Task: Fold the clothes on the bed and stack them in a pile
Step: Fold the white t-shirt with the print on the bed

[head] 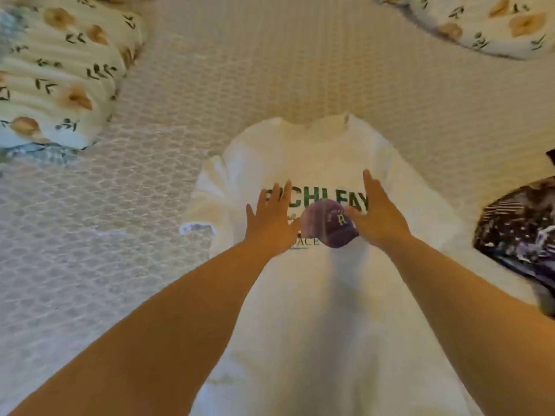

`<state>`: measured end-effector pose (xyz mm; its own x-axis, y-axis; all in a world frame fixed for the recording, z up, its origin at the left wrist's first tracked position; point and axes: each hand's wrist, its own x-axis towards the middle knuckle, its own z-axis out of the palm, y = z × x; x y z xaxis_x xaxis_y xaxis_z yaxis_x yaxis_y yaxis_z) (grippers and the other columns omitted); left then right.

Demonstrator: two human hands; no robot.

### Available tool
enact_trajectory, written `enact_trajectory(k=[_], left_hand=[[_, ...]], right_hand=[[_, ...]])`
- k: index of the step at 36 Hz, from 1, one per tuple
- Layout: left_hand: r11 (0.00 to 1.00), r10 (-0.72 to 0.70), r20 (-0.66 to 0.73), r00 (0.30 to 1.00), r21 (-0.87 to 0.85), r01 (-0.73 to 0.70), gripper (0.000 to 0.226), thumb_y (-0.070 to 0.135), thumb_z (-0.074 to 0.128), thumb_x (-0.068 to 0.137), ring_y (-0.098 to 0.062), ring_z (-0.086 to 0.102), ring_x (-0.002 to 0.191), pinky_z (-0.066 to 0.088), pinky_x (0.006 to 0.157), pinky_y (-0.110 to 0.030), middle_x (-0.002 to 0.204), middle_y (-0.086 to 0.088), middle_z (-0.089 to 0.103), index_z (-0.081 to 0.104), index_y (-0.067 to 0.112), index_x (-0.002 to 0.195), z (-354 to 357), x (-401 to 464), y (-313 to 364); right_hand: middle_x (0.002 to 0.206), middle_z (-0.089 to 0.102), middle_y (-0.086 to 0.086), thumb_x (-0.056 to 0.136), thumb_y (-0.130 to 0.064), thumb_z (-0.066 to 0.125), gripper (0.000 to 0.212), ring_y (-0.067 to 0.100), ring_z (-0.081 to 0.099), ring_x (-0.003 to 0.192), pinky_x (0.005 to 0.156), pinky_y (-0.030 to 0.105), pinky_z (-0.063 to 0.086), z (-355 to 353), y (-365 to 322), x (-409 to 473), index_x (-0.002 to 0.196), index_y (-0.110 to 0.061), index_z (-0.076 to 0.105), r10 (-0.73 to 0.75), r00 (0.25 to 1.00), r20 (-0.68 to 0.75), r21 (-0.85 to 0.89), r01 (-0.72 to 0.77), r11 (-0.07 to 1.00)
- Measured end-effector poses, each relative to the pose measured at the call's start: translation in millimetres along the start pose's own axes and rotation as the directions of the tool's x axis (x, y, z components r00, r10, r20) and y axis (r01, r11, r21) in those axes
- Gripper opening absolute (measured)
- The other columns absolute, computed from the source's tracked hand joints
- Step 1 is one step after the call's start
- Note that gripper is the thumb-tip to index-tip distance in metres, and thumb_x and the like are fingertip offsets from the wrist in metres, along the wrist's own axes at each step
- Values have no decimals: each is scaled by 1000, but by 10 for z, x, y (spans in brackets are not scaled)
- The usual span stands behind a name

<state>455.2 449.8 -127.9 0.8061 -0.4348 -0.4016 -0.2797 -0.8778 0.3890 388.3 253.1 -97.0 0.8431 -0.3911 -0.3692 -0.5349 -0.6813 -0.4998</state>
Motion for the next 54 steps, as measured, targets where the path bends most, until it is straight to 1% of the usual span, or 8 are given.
enact_trajectory(k=[12, 20, 29, 33, 38, 43, 49, 54], left_hand=[[925, 76, 32, 997, 372, -83, 63, 62, -2, 89, -22, -41, 134, -16, 111, -51, 142, 7, -47, -31, 35, 139, 1926, -799, -709], [940, 34, -58, 998, 342, -12, 65, 55, 13, 92, -31, 5, 146, 11, 114, -52, 159, -4, 4, 17, 25, 149, 2367, -1843, -608], [955, 34, -12, 999, 295, -29, 60, 59, 32, 92, -29, 27, 142, 18, 112, -54, 153, -3, 33, 45, 27, 142, 2452, -2622, -626], [934, -311, -237, 920, 104, 343, 55, 50, 44, 95, -27, 13, 146, 4, 117, -47, 157, -6, 21, 34, 32, 146, 2215, -2608, -922], [654, -747, -185, 639, -380, 654, 60, 51, 48, 93, -33, 47, 115, 44, 86, -44, 137, -15, 40, 36, 16, 140, 1878, -2536, -1393], [563, -738, 61, 672, -493, 663, 45, 54, 59, 87, -17, 54, 67, 43, 60, -30, 80, 2, 57, 55, 19, 114, 1692, -2521, -1712], [591, -669, -1, 743, -607, 531, 35, 43, 59, 91, -14, 55, 69, 41, 58, -28, 83, 0, 64, 63, 13, 108, 1665, -2730, -1887], [585, -790, -48, 611, -354, 730, 28, 39, 54, 94, -26, 54, 86, 46, 71, -37, 107, -8, 58, 56, 15, 107, 1708, -2786, -1795]], right_hand=[[157, -22, 0, 99, -45, 20, 62, 24, -16, 146, 113, 58, 11, 1685, 1098, -1032, 151, -27, -9, 71, 980, 184, -486, 28, 873], [145, -42, 0, 98, -47, 9, 61, 21, -31, 139, 115, 55, -1, 2050, 1617, -2065, 141, -26, -30, 35, 989, 141, -500, 41, 865], [160, -10, 8, 100, -44, 23, 66, 28, -3, 147, 111, 53, 24, 1971, 1643, -2633, 152, -18, -8, 62, 974, 219, -605, 86, 792], [158, -1, 3, 100, -43, 26, 60, 27, 2, 146, 111, 47, 26, 1978, 1424, -2609, 152, -23, 4, 58, 967, 249, -571, 99, 815], [158, 6, -2, 99, -39, 33, 54, 22, 7, 145, 112, 39, 26, 2142, 1089, -2491, 149, -27, 16, -53, 956, 288, -502, 198, 842], [157, 11, -2, 99, -38, 37, 53, 21, 10, 144, 111, 36, 29, 2292, 764, -2413, 148, -26, 21, -50, 962, 268, -471, 177, 865], [155, 14, -2, 97, -33, 39, 48, 21, 14, 142, 105, 39, 36, 2424, 574, -2462, 143, -26, 28, -71, 958, 277, -451, 194, 871], [158, 6, -4, 97, -29, 37, 53, 19, 9, 145, 106, 39, 35, 2437, 611, -2477, 148, -27, 21, -91, 953, 290, -451, 220, 865]])
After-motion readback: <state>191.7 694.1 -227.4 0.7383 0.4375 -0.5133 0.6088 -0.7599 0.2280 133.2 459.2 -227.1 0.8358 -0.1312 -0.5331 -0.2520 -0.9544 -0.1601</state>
